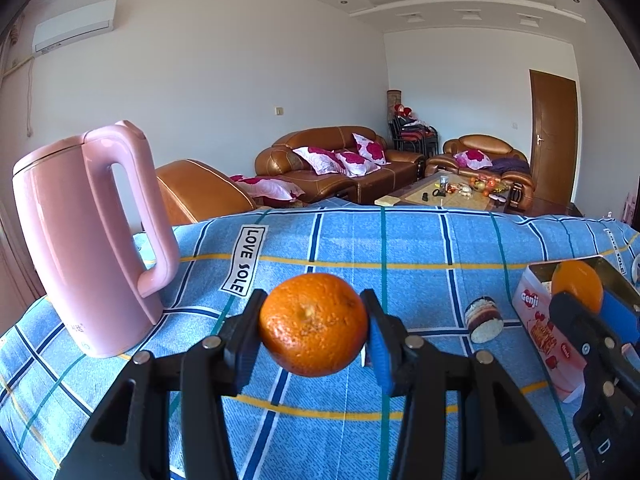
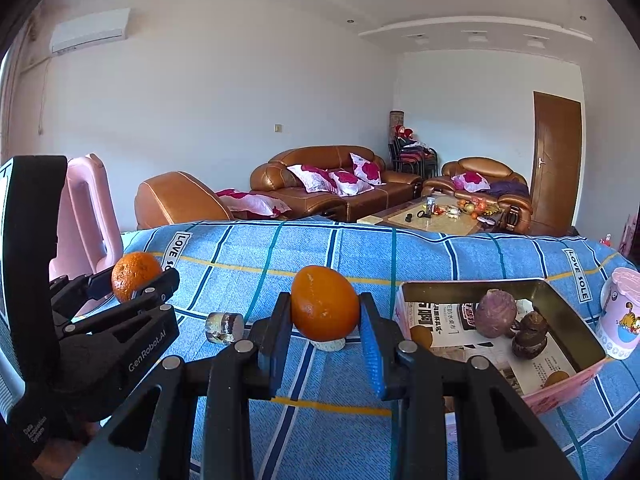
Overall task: Organize fruits
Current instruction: 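Lift both held oranges off the tablecloth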
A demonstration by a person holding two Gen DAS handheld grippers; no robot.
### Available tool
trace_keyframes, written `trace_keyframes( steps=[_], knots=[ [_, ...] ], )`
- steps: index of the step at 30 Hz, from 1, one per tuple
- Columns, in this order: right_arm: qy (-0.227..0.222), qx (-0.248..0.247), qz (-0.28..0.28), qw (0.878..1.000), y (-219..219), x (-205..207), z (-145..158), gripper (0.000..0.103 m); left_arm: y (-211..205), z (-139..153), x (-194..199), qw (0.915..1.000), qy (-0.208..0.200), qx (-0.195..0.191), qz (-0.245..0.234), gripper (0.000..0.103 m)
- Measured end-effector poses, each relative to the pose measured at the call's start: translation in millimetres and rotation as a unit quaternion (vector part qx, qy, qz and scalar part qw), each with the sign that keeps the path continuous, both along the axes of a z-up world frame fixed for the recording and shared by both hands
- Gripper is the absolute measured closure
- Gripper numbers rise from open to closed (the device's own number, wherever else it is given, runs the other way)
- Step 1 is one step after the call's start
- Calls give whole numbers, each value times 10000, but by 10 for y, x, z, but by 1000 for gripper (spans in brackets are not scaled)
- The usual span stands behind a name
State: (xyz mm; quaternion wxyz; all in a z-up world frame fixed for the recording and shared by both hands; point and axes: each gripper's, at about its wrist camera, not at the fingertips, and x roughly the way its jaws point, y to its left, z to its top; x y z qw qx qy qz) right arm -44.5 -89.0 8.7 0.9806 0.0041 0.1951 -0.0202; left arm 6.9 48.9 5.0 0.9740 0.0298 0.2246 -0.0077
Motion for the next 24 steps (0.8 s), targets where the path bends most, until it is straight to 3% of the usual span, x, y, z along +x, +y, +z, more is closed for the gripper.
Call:
trace_keyframes(
  steps=[24],
  knots=[
    [33, -7, -78, 10000, -234, -188, 5, 68, -298, 6, -237, 9998, -24, 172, 5, 54]
  ],
)
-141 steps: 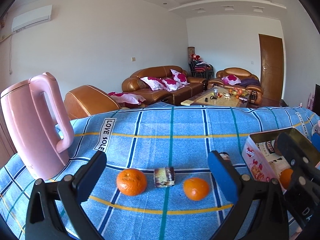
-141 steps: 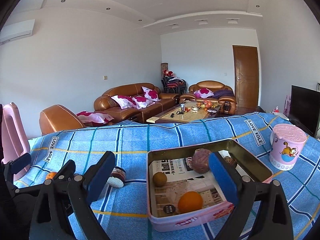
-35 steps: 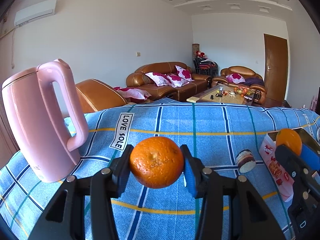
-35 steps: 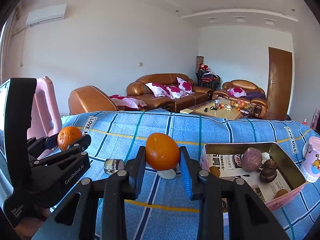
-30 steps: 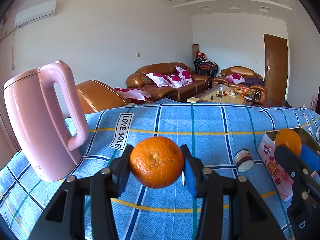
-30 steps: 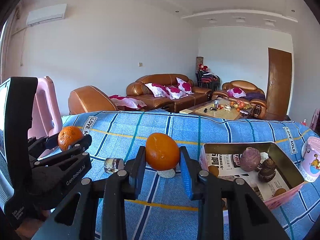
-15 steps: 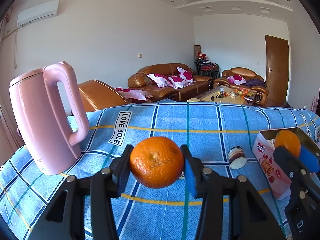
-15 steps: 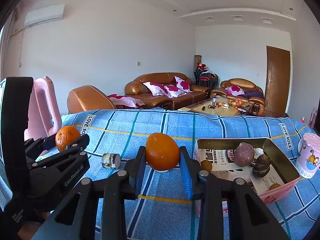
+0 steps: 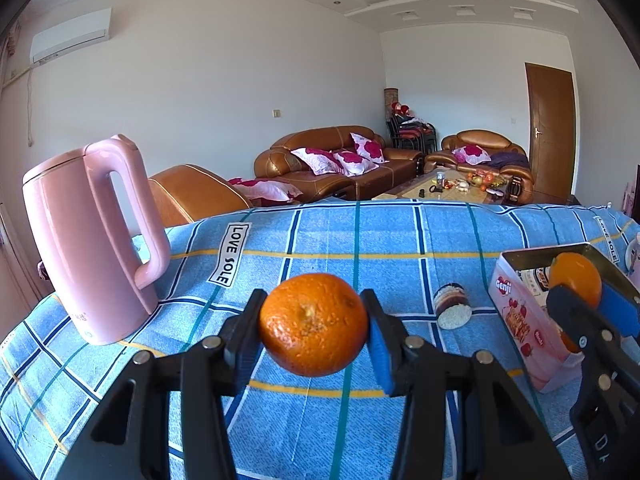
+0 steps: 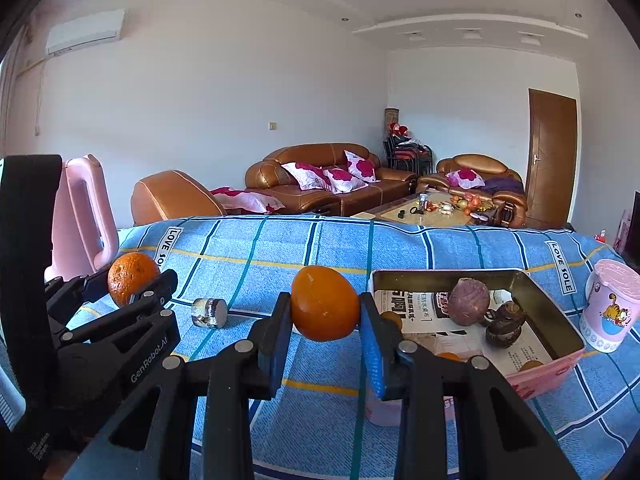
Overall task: Organize fruits
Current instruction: 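Lift both held oranges off the tablecloth, then carry both oranges over the pink tin box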
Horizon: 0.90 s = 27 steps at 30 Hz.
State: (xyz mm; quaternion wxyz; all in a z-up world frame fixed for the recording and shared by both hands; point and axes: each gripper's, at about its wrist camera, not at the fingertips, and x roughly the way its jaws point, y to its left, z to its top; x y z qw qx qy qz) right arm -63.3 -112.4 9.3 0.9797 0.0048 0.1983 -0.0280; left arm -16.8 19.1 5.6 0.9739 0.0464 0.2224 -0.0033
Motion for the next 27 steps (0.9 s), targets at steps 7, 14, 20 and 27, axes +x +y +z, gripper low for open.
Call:
trace_keyframes(
  steps=[7, 14, 20, 27],
  knots=[
    [8, 22, -90, 10000, -161, -68, -2, 68, -96, -17, -34, 10000, 41, 11, -11, 54],
    [-29, -64, -185, 9998, -307, -141, 0, 68, -232, -33, -58, 9999, 78, 72, -97, 54],
    [-36, -87, -299, 9995, -452, -171, 2, 68, -356, -37, -71, 9997, 145, 27, -182, 54],
    [-50, -119, -438, 9990, -670, -197, 2, 68, -580, -35, -89, 9992, 178, 46, -364, 54]
  ],
)
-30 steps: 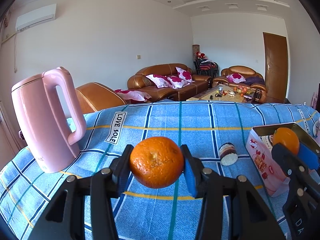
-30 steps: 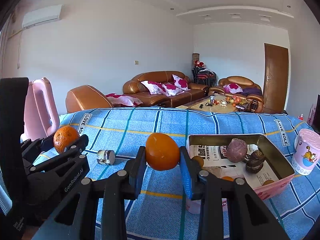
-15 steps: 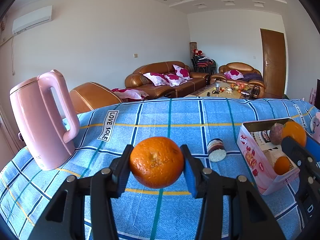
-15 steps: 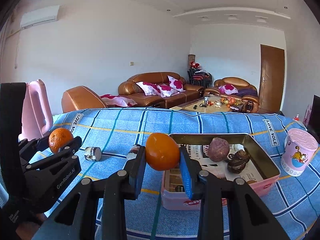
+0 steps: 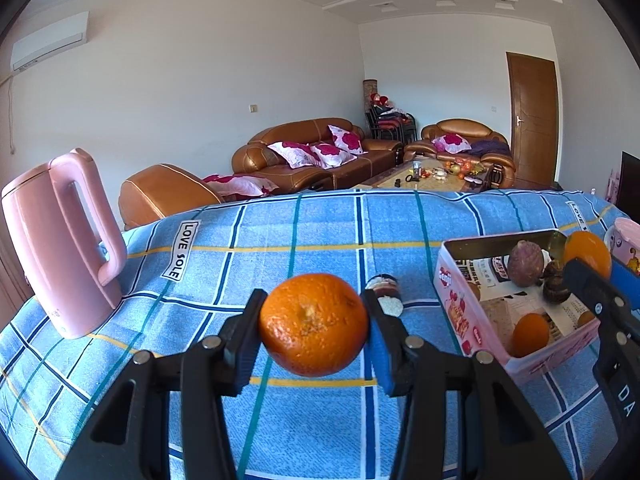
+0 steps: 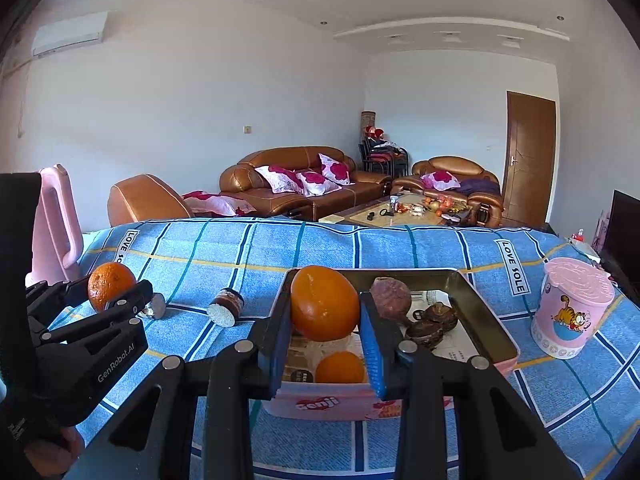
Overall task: Organize fruits
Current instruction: 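Carry both oranges over the pink tin box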
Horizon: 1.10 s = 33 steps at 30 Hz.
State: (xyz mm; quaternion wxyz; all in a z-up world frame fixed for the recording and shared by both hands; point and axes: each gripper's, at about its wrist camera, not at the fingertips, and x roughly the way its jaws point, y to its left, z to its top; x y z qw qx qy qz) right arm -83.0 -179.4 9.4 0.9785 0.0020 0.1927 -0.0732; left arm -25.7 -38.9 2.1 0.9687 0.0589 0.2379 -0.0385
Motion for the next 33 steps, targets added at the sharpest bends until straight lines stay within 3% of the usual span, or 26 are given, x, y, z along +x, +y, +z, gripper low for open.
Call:
trace_keyframes(
  steps=[13, 33],
  knots=[
    [-45, -81, -367, 9993, -446, -91, 22, 68, -375, 23, -84, 9993, -34, -71, -374, 54],
    [61, 3, -1216, 9926, -1295, -89, 56, 68, -1132, -20, 67, 9916, 356, -299, -1207, 54]
  ],
)
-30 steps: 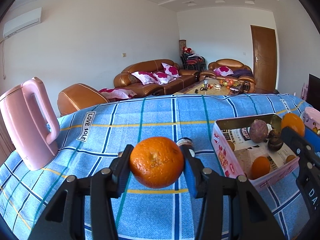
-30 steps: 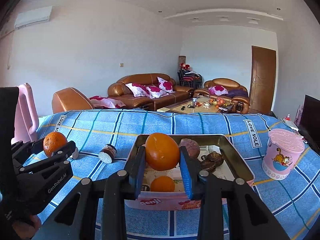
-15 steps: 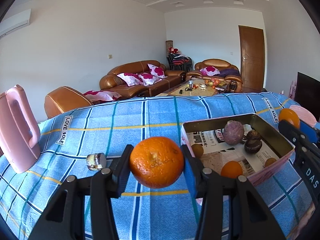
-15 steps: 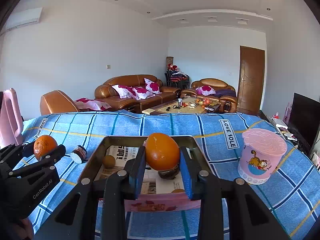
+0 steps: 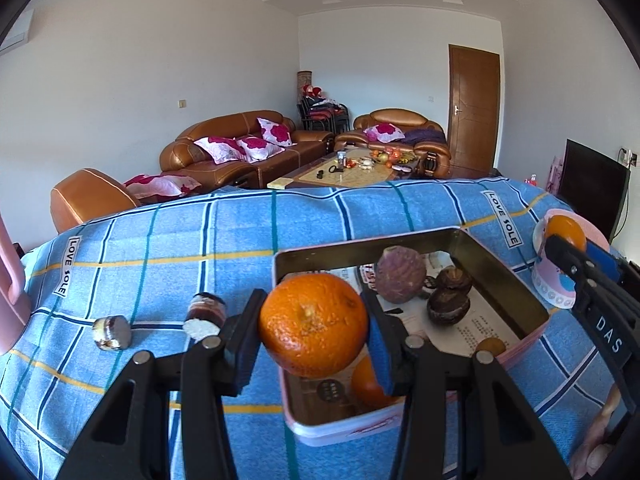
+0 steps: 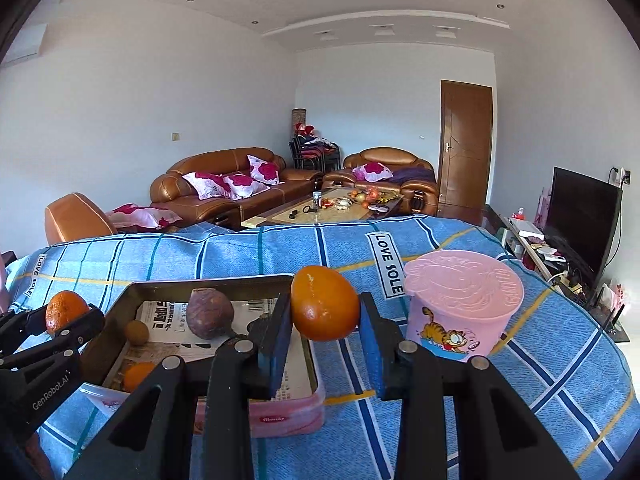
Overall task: Organize fruits
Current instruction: 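Carry both oranges over the pink tin box, then lower both oranges into the tin box and open both tools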
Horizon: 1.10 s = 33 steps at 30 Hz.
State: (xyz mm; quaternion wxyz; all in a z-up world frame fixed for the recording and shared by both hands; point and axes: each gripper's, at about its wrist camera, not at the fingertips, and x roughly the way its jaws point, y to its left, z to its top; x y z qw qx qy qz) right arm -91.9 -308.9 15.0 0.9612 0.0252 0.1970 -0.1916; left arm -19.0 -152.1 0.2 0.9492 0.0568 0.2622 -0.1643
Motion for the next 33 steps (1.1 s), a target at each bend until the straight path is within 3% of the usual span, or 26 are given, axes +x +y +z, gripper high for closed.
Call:
trace_keyframes(
  steps=[7, 15, 19, 25, 33],
  knots=[
    [234, 23, 231, 9995, 4, 115, -29, 68, -229, -72, 226, 9991, 408, 7, -103, 54],
    [908, 305, 619, 9935, -10, 414, -166, 68, -273, -171, 388, 9967, 807, 95, -11, 54],
    [1023, 340, 736, 9914, 7, 454, -197, 68, -286, -210, 425, 9956, 923, 154, 19, 54],
    [1119, 84, 950, 9891, 159, 492, -210, 68, -332, -238, 434, 9950, 966, 236, 21, 54],
    [1199, 178, 1169, 9857, 182, 521, -230, 68, -383, -246, 442, 9949, 957, 309, 45, 52]
  ],
)
